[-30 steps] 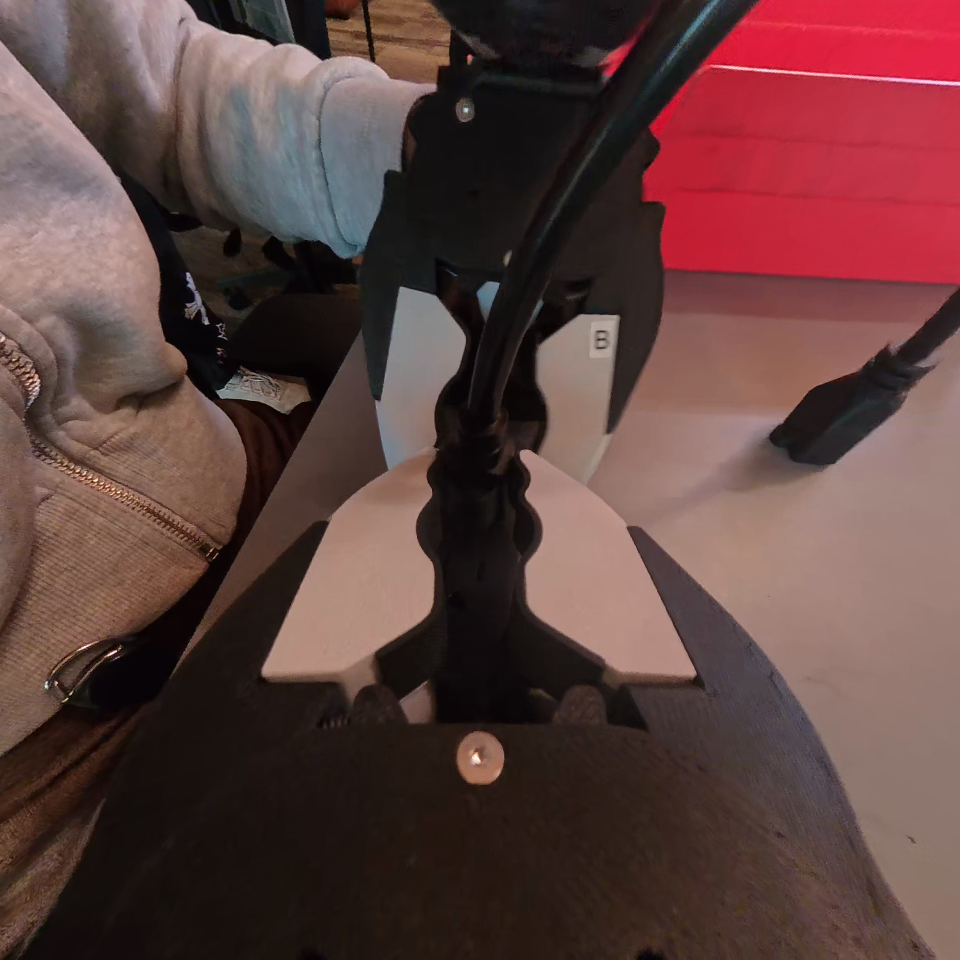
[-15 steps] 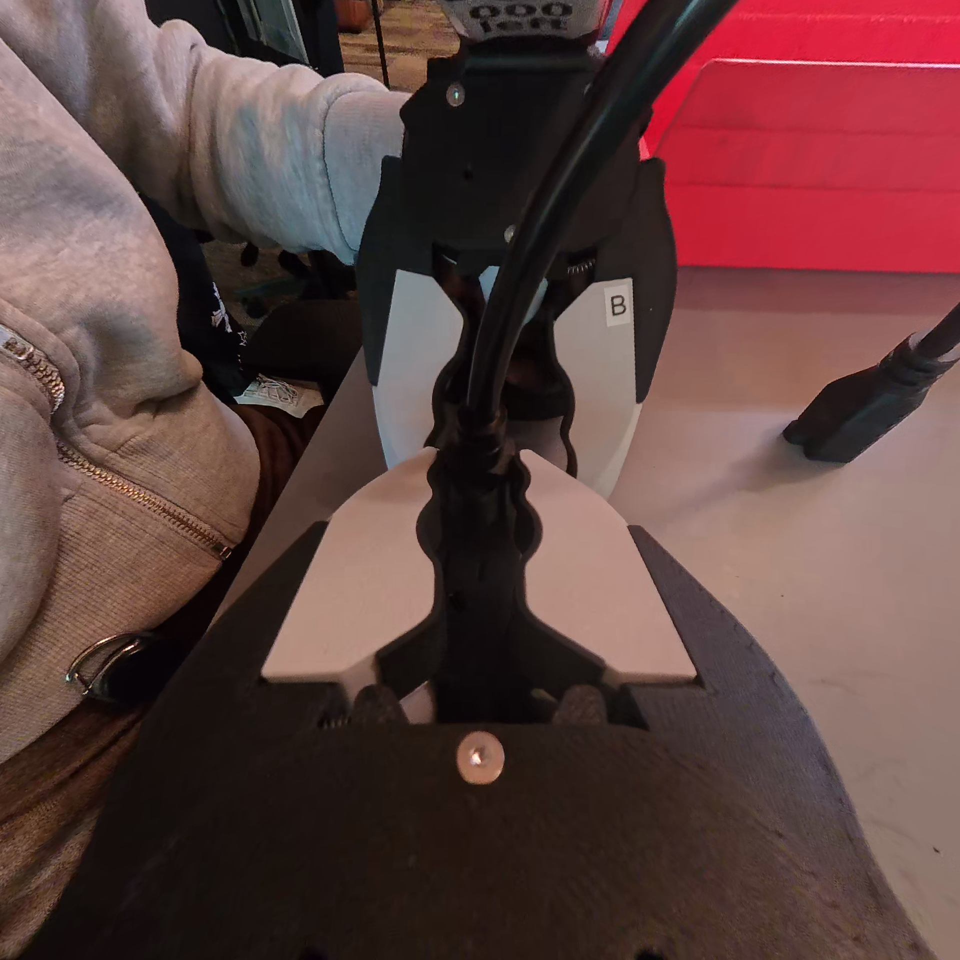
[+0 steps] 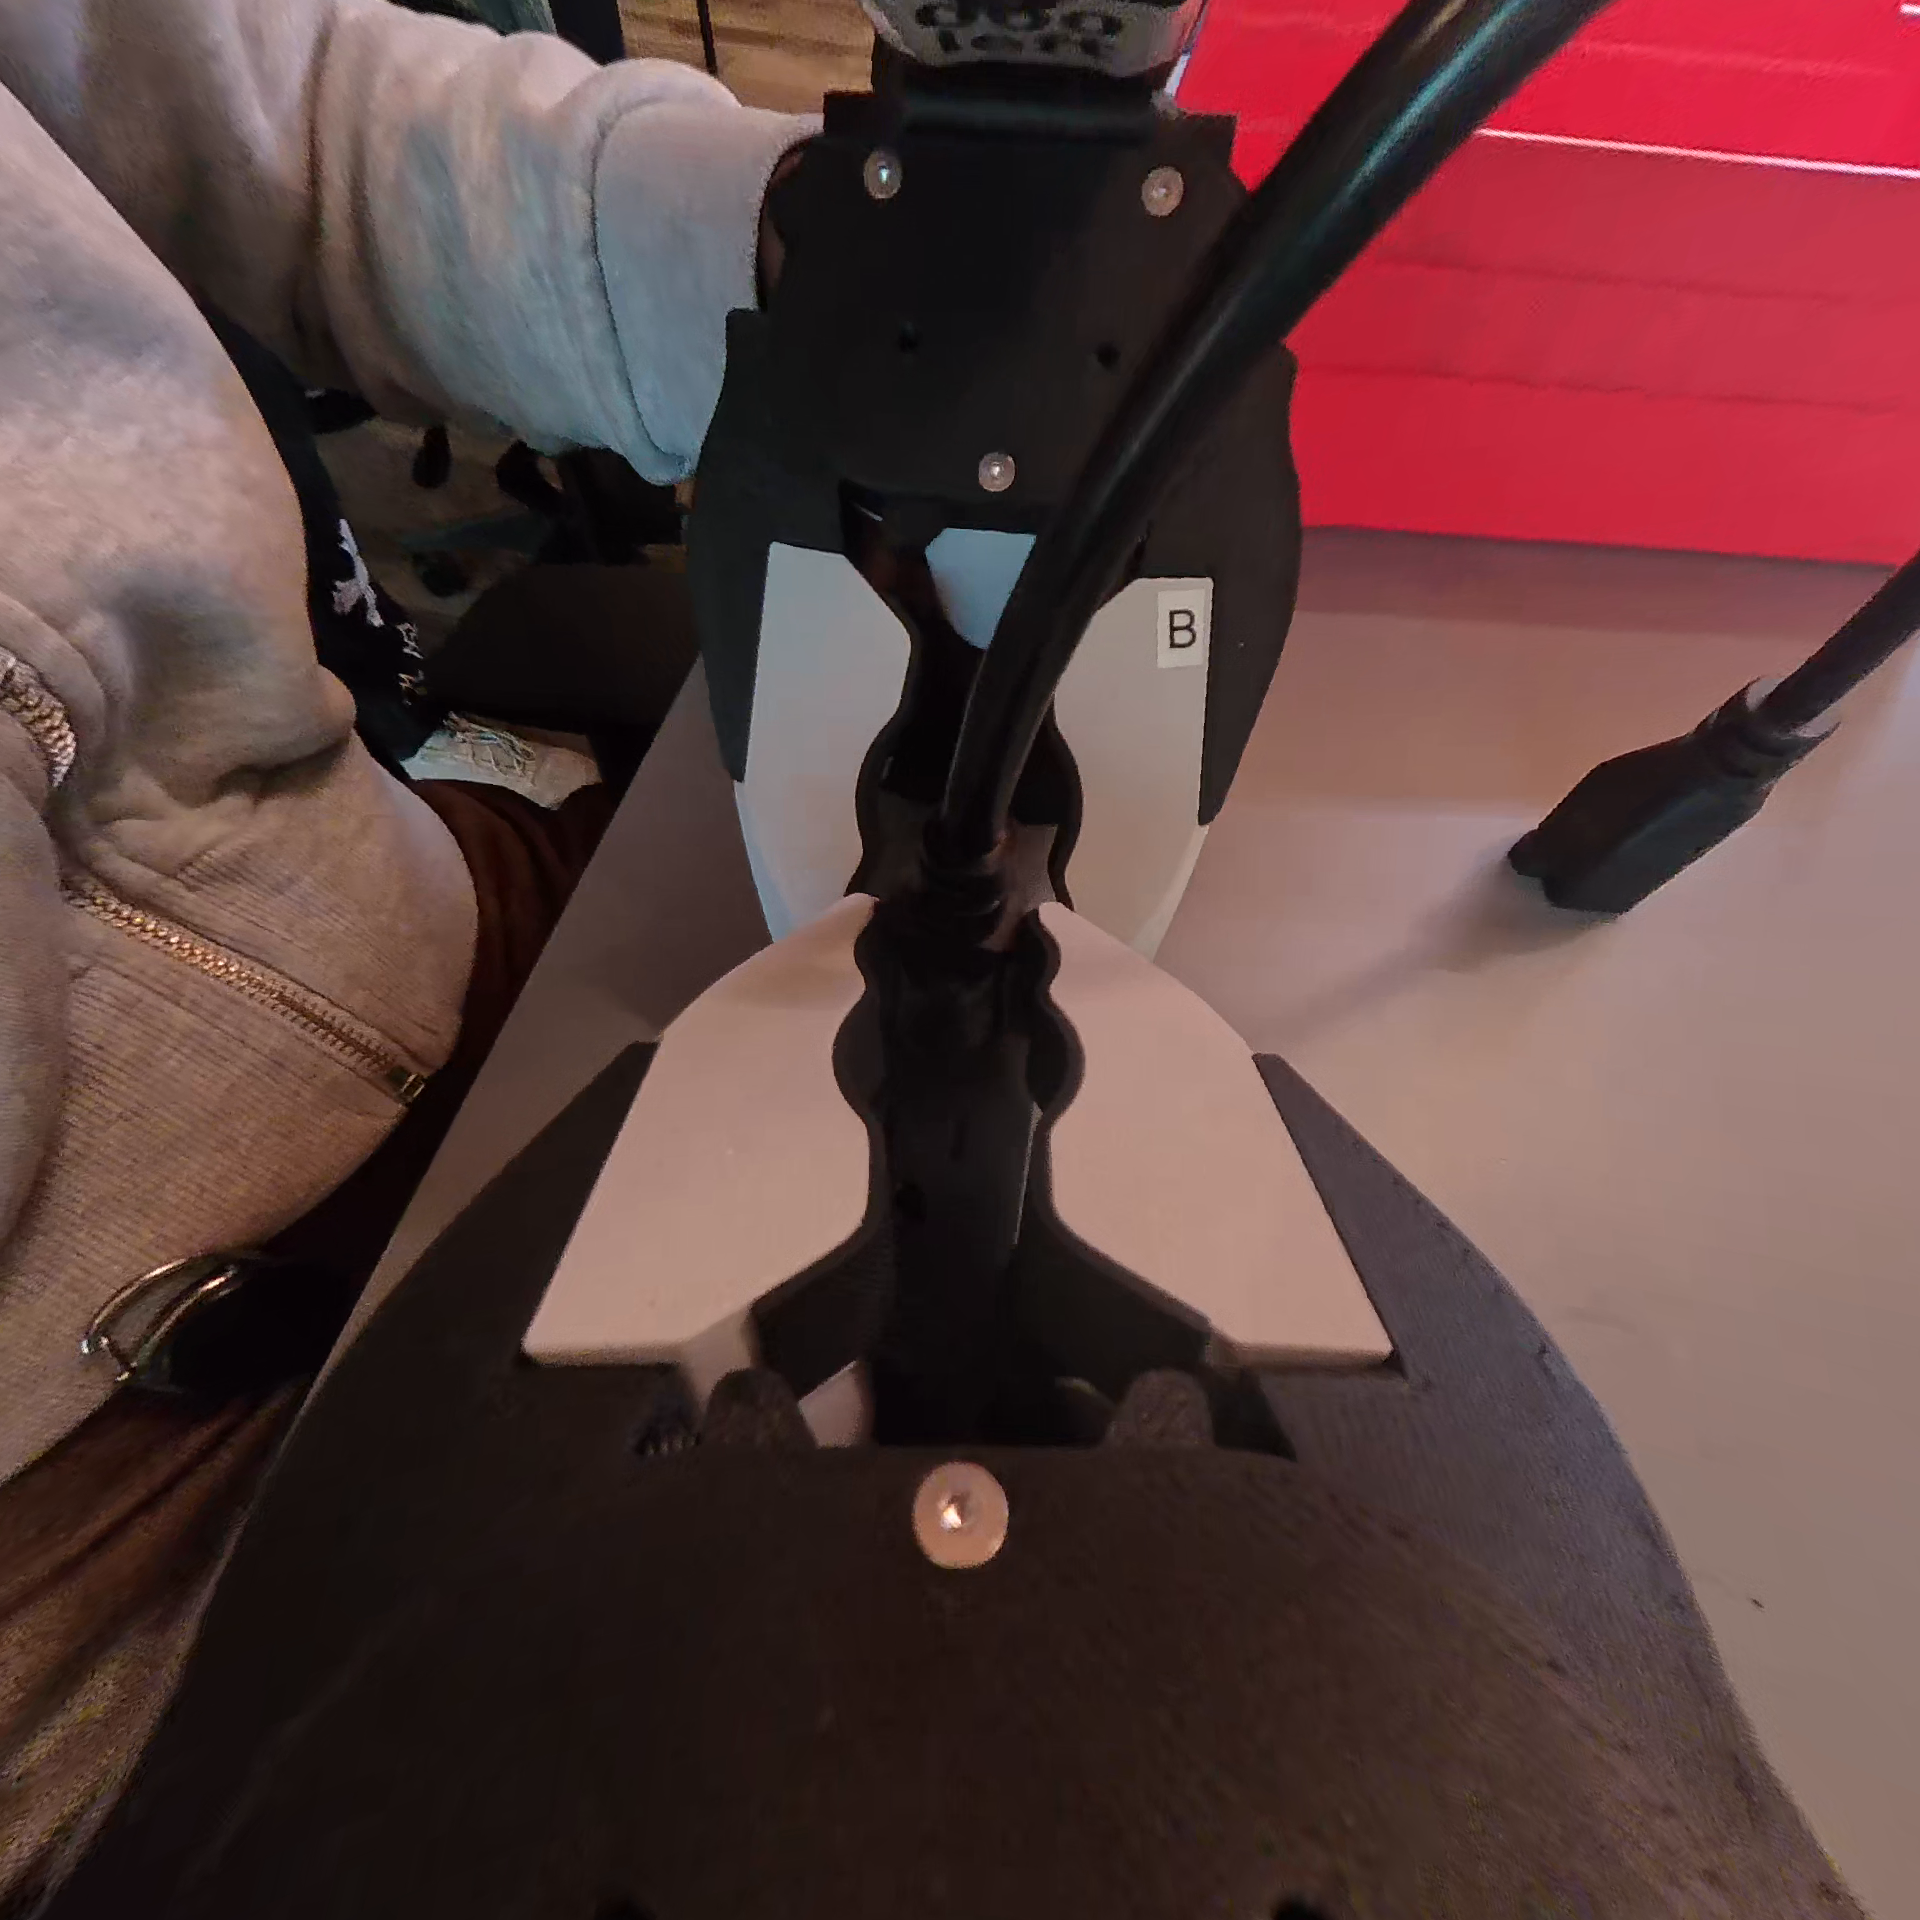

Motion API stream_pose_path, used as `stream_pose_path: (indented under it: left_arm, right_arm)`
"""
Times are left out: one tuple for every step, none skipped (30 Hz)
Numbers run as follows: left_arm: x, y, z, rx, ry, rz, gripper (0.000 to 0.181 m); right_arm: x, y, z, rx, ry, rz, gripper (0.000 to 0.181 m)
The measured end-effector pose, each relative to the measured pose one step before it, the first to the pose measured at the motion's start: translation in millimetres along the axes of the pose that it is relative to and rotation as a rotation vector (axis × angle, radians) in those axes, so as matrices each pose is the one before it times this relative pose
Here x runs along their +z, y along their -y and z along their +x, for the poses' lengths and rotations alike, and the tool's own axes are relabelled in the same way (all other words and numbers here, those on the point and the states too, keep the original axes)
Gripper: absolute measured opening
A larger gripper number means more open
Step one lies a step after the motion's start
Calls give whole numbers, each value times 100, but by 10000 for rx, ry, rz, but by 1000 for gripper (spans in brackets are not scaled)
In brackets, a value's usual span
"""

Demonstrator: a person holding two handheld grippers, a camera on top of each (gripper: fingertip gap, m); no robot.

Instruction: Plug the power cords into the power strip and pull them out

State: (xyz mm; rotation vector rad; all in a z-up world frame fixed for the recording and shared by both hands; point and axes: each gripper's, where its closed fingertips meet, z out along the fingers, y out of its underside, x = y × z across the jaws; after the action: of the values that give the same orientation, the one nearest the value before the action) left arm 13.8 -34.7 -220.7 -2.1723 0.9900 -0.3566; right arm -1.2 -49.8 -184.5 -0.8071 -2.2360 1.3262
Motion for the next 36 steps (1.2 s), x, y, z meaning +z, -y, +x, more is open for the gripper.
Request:
stream_pose_path:
  left_arm:
    - [-5, -2, -16, 50, 27, -25, 44]
    - [39, 37, -18, 56, 4, -57, 43]
    - [-35, 23, -67, 91, 54, -83, 43]
    - [-11, 28, -49, 37, 71, 6, 43]
    - [6, 9, 21, 77, 77, 50, 43]
    - [23, -24, 35, 38, 22, 25, 43]
    - [-7, -20, 41, -62, -63, 45, 44]
    - [-64, 113, -48, -110, -43, 187, 44]
    - [-177, 277, -20, -70, -33, 242, 44]
    - [-116, 173, -14, -24, -5, 120, 44]
    - [86, -130, -20, 6, 6, -113, 44]
    - [292, -407, -31, 14, 13, -354, 44]
    - [38, 20, -32, 76, 20, -138, 43]
    - [33, 52, 5, 92, 6, -85, 43]
    - [-11, 21, 11, 49, 17, -8, 43]
    - [13, 10, 21, 24, 46, 52, 43]
    - [13, -8, 83, 19, -12, 24, 43]
    - [13, 7, 95, 9, -56, 8, 44]
    - [1, 24, -7, -23, -25, 25, 44]
    - [-14, 9, -53, -63, -25, 39, 43]
    - [-20, 19, -41, -76, -39, 41, 43]
    - [-55, 25, 9, -73, -67, 56, 43]
    - [-70, 12, 43, -36, -58, 49, 43]
    - [-57, 31, 11, 20, 4, 25, 43]
    - [-98, 91, 154, 73, -65, 65, 46]
    - [-135, 95, 272, 71, -156, 82, 53]
    - [-256, 241, -331, -33, 296, 208, 63]
    - [-379, 402, -356, -70, 265, 364, 66]
    - [-399, 465, -195, -95, 89, 413, 67]
    - [-346, 394, -168, -120, 42, 353, 66]
    - [-213, 172, 51, -37, -76, 181, 63]
    - [-63, -83, 344, 157, -197, -34, 58]
    - [52, -162, 369, 294, -116, -134, 55]
    - [106, -157, -31, 243, 174, -146, 54]
    - [90, -137, -77, 143, 148, -129, 52]
    - [25, -28, -2, 22, 23, -21, 51]
  right_arm:
    - [88, 47, 33, 14, -13, -107, 24]
    - [132, 73, 42, -55, -33, -188, 24]
    - [98, 61, 36, -200, -112, -251, 24]
    - [1, 24, 16, -200, -122, -118, 23]
    - [-30, -16, -53, -2, -8, 87, 24]
    - [-83, -71, -53, 139, 56, 150, 24]
    - [-155, -93, -2, 139, 18, 86, 24]
    - [-247, -11, 57, 68, -26, 98, 24]
    - [-234, 169, 35, 80, 8, 171, 24]
    - [-103, 105, 21, 72, 42, 96, 24]
    - [127, -97, 21, 4, 22, -86, 24]
    - [289, -153, 26, -54, -10, -188, 24]
    - [213, 6, 25, -73, -30, -155, 24]
    - [83, 51, 3, -110, -69, -130, 24]
    - [15, 33, -29, -113, -85, -40, 24]
    - [-32, -13, -42, -7, -22, 76, 24]
    - [-40, -33, -68, 103, 79, 131, 24]
    - [-40, -41, -51, 115, 96, 97, 24]
    - [-14, -13, 21, 28, 35, 39, 24]
    - [1, -8, 53, 7, 17, 35, 24]
    - [12, 10, 52, 38, 23, 51, 24]
    - [16, 40, 21, 30, 31, 53, 24]
    - [32, 39, -15, 12, 37, 40, 24]
    - [4, 57, -17, -6, 27, 36, 24]
    - [-35, 65, -32, -57, -5, 47, 24]
    - [-43, 19, -49, -83, 0, 23, 24]
    - [-10, -33, -101, -36, 64, -10, 25]
    - [-3, -26, -58, 24, 73, 3, 25]
    - [-2, 12, 12, 24, 31, 19, 24]
    - [15, -7, 9, 17, 27, 0, 24]
    - [14, -9, 15, 14, 24, -1, 25]
    - [19, 0, -5, 1, 26, 4, 25]
    - [9, -9, -23, 2, 44, 0, 25]
    - [21, -20, -48, 13, 57, -7, 25]
    - [5, -41, -63, 15, 61, -9, 25]
    - [1, -7, -39, 10, 40, 6, 25]
